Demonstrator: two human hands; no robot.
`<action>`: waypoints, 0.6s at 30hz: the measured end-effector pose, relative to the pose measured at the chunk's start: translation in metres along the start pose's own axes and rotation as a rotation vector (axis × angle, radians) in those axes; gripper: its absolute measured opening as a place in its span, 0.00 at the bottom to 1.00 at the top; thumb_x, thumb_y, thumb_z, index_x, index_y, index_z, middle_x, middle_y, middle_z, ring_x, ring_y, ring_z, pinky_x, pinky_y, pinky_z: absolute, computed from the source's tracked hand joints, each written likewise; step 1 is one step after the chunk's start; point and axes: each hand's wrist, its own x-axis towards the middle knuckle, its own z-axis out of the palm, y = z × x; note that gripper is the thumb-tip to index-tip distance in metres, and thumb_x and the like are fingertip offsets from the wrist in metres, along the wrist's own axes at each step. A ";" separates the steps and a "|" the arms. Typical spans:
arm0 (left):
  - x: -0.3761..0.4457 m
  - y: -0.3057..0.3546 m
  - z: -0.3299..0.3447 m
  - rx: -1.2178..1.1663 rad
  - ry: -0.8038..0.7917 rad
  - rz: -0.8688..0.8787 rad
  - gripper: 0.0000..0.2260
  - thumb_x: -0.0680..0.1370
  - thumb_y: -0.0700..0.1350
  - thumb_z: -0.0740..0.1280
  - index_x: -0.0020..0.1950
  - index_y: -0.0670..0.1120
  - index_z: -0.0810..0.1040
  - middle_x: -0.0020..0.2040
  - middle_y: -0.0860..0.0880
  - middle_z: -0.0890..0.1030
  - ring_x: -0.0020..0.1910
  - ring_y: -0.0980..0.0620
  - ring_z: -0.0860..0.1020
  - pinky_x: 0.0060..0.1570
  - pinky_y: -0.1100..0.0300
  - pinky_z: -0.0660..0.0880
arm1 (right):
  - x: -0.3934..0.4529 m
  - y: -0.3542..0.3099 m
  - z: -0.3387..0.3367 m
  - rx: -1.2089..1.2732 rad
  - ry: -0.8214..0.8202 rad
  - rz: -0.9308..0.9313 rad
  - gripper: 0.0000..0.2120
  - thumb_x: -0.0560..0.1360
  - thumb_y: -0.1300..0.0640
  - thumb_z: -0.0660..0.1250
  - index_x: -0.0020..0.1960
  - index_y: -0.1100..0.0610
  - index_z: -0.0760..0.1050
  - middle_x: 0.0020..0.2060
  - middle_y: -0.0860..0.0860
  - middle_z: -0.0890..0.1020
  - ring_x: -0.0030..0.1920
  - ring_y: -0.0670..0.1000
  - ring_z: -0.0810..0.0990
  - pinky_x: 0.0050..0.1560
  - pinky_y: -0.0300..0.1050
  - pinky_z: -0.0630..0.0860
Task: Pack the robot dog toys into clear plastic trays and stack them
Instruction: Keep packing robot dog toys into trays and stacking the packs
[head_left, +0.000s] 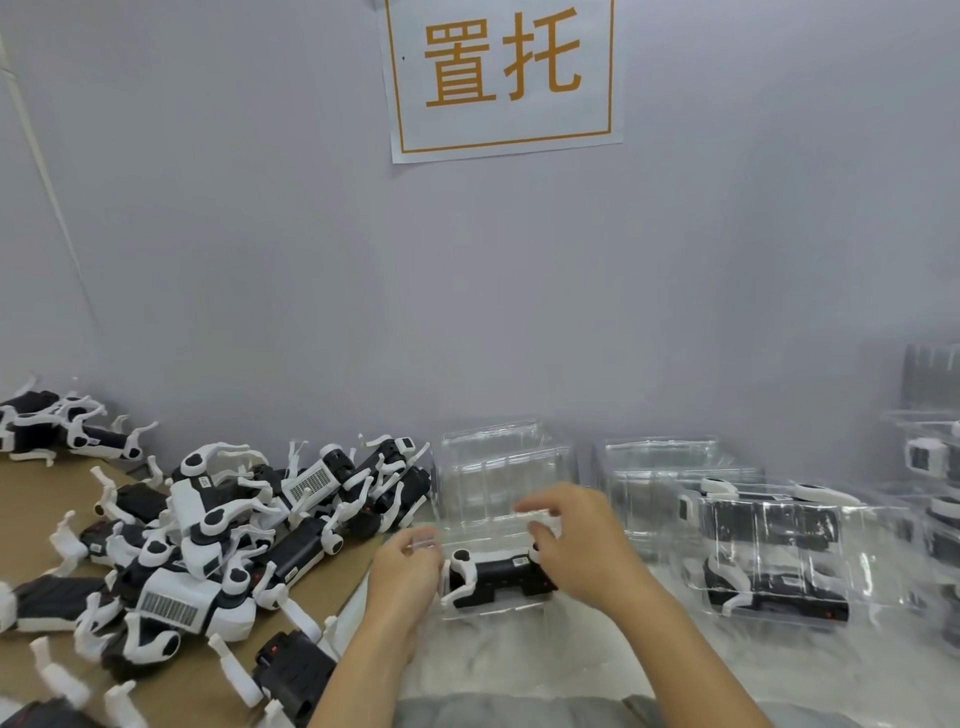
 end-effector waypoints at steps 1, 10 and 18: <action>0.000 0.001 -0.002 0.037 0.018 0.023 0.16 0.77 0.33 0.62 0.58 0.49 0.79 0.51 0.51 0.79 0.41 0.58 0.76 0.36 0.63 0.67 | 0.001 0.006 -0.004 0.012 0.054 0.031 0.13 0.79 0.59 0.65 0.59 0.48 0.81 0.56 0.42 0.79 0.59 0.44 0.76 0.59 0.37 0.70; -0.016 0.029 0.015 0.549 0.028 0.612 0.13 0.79 0.47 0.68 0.63 0.52 0.80 0.60 0.56 0.81 0.61 0.55 0.77 0.64 0.54 0.73 | -0.001 0.036 -0.002 0.238 0.070 0.299 0.14 0.80 0.57 0.63 0.64 0.53 0.78 0.54 0.49 0.81 0.50 0.45 0.78 0.39 0.32 0.69; -0.035 0.020 0.043 0.825 -0.407 0.632 0.15 0.81 0.54 0.58 0.36 0.56 0.76 0.40 0.53 0.78 0.42 0.54 0.76 0.47 0.49 0.77 | -0.003 0.031 0.008 0.283 0.143 0.274 0.06 0.78 0.57 0.66 0.50 0.51 0.82 0.40 0.47 0.84 0.41 0.49 0.82 0.51 0.51 0.81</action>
